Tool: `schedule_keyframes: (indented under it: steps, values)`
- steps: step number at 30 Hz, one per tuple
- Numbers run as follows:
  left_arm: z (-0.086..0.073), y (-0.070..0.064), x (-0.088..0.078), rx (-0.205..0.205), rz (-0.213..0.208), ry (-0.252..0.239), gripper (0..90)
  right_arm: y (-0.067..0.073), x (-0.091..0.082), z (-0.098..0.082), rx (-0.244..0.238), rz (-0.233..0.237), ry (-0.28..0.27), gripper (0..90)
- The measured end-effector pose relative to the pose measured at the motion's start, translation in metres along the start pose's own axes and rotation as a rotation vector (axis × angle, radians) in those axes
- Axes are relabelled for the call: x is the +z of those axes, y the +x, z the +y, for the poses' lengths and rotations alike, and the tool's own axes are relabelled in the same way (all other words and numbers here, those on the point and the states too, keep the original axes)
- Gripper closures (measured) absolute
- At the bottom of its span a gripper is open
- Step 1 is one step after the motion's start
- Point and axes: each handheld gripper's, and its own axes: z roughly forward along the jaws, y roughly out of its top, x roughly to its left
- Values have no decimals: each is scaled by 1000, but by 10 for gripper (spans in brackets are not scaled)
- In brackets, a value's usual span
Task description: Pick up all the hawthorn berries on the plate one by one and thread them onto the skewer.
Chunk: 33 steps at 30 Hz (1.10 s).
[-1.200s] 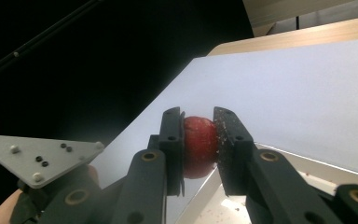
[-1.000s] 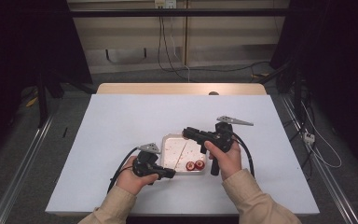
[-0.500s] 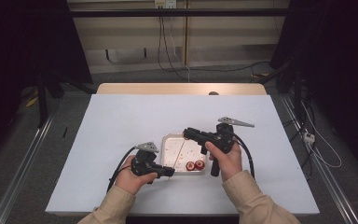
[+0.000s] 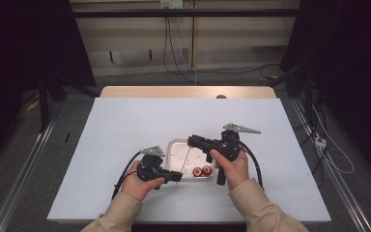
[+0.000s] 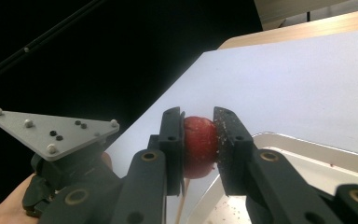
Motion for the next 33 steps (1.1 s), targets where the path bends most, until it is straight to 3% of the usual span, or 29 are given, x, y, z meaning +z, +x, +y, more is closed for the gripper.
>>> schedule_keyframes:
  steps: [13, 15, 17, 33]
  values:
    - [2, 0, 0, -35, -1, -32, 898, 3, 2, -4, -30, -8, -10, 744]
    - [3, 0, -2, -56, -21, -84, 898, 4, 5, -6, -38, -3, 42, 744]
    - [7, 0, -7, -56, -2, -112, 898, 6, 11, -15, -33, 14, 69, 744]
    - [7, 3, -9, -73, 6, -138, 897, 8, 15, -21, -35, 32, 72, 743]
